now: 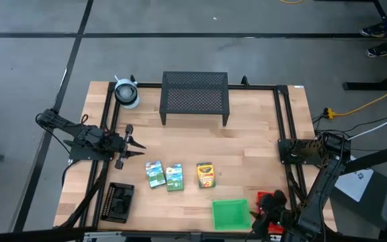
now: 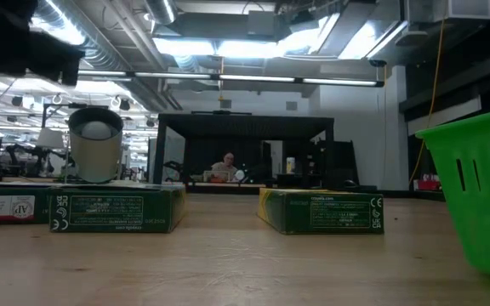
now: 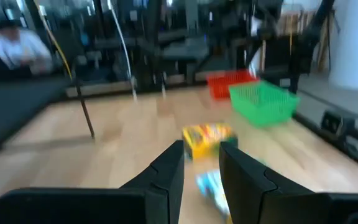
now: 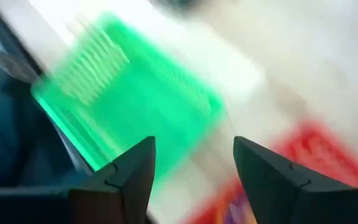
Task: Pick & Place Office Desk Supplies
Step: Put the yellow green crayon box into the green bin
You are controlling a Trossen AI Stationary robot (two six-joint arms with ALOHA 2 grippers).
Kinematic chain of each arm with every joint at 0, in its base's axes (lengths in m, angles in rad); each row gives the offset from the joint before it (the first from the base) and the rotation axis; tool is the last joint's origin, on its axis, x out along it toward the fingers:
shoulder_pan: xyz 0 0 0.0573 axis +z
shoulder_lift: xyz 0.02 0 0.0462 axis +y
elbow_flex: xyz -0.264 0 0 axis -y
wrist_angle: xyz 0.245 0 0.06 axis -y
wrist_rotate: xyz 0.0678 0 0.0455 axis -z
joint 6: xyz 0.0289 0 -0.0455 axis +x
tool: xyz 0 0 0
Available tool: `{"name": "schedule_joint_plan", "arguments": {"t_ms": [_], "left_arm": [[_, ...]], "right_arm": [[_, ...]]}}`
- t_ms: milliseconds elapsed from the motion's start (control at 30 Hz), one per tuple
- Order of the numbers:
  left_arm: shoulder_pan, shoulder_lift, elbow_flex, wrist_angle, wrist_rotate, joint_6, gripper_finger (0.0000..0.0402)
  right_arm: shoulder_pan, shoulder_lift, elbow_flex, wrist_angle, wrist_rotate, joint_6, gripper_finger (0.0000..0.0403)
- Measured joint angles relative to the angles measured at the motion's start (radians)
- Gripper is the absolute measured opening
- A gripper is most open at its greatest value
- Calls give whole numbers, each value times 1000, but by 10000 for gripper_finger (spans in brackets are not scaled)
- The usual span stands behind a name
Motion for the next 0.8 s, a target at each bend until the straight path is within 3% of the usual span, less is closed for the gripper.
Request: {"name": "schedule_joint_plan", "arguments": {"t_ms": [133,300,400,500,667,800], "left_arm": [[1,-1,2,67,-44,59,98],[1,-1,3,122,-226,96,98],[1,-1,5,147,-241,86,98],[1,-1,5,135,-193,19,98],[1,-1,7,-44,-136,-125,98],[2,2,25,-187,-129,-267,99]], "right_arm": [[-19,0,0,-2,264,-76,210],[-100,0,0,-4,421,-130,201],[-168,0,0,7,447,-213,198],[-238,0,0,28,457,-315,196],[-340,0,0,119,426,-511,196],[-395,0,0,213,335,-666,196]]}}
